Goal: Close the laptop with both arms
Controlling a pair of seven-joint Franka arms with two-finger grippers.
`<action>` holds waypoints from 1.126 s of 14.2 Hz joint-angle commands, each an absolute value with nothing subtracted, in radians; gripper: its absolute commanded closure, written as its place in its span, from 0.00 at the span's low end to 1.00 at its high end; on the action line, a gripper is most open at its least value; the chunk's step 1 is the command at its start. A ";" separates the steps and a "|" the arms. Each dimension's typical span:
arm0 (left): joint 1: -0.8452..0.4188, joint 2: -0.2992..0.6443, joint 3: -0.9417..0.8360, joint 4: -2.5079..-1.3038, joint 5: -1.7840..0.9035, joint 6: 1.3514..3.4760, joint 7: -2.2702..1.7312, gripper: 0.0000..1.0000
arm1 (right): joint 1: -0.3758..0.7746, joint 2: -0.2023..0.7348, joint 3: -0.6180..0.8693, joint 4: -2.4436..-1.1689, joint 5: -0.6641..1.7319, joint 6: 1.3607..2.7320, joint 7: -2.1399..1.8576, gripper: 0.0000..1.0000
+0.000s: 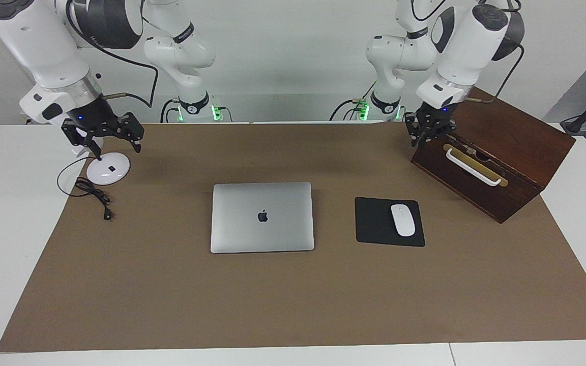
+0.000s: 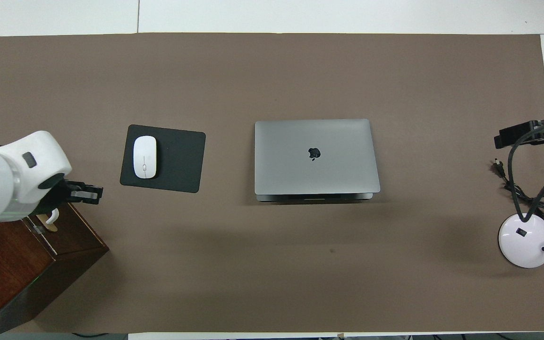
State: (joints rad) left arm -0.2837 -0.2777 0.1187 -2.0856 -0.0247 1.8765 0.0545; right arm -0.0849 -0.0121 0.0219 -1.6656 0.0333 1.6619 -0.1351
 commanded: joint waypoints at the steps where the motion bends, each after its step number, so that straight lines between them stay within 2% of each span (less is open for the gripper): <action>1: -0.218 -0.265 0.107 -2.031 0.000 1.818 0.067 0.00 | -0.091 -0.037 0.026 -1.698 0.031 1.687 -0.123 0.00; 6: -0.088 -0.259 0.110 -2.013 -0.008 1.832 0.060 0.00 | -0.091 -0.037 0.026 -1.698 0.029 1.687 -0.123 0.00; 10: -0.068 -0.201 0.110 -1.902 -0.008 1.804 0.058 0.00 | -0.091 -0.037 0.026 -1.698 0.029 1.687 -0.123 0.00; 16: -0.055 -0.010 0.107 -1.570 -0.026 1.616 0.057 0.00 | -0.091 -0.037 0.026 -1.701 0.029 1.687 -0.123 0.00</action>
